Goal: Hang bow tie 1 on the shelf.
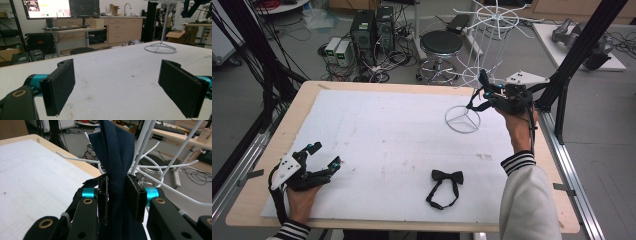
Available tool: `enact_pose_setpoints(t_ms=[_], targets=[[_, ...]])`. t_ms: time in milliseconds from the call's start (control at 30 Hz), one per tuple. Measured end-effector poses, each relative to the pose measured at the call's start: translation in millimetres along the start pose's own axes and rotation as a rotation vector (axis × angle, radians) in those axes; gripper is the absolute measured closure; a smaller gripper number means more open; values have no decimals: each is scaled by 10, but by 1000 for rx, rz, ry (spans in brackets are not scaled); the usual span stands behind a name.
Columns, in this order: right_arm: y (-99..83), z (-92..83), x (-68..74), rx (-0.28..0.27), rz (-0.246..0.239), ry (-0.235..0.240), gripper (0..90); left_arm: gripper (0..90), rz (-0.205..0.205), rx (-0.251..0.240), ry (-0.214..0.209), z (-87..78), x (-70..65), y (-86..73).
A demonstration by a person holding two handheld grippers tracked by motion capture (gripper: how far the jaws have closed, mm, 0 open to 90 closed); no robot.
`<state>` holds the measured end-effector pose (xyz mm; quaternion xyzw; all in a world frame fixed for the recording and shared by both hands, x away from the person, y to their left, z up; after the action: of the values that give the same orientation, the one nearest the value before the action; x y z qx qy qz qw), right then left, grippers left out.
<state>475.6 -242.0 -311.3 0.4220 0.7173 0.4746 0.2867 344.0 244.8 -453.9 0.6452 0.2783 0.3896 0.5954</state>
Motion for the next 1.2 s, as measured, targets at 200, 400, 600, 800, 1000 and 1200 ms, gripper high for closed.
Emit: enact_pose_setpoints(t_ms=[200,400,600,800,1000,1200], targets=[[-3,-4,-9,0,-11,-6,631,144,1,1,0,0,-1,0],[12,-20,-19,-6,-15,-11,610,144,1,1,1,0,-2,0],[37,-48,-16,-4,-25,-17,582,145,1,1,0,0,-1,0],[42,-84,-31,-11,-13,-47,394,144,0,0,-1,-1,-1,0],[104,-283,24,-72,32,-26,132,144,-2,-2,-3,0,-1,1],[49,-510,61,-113,59,19,122,144,-6,-5,-4,-7,0,2]])
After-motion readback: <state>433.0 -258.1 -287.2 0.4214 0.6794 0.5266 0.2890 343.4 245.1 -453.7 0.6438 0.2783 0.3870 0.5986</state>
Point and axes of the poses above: each handheld gripper's, and its own axes: z roughly forward along the jaws, y roughly out of its top, x roughly to its left, the point moved 9 cm from there along z, roughly forward along the jaws, and after that the axes turned 9 degrees about z, right-handed, at the moved point
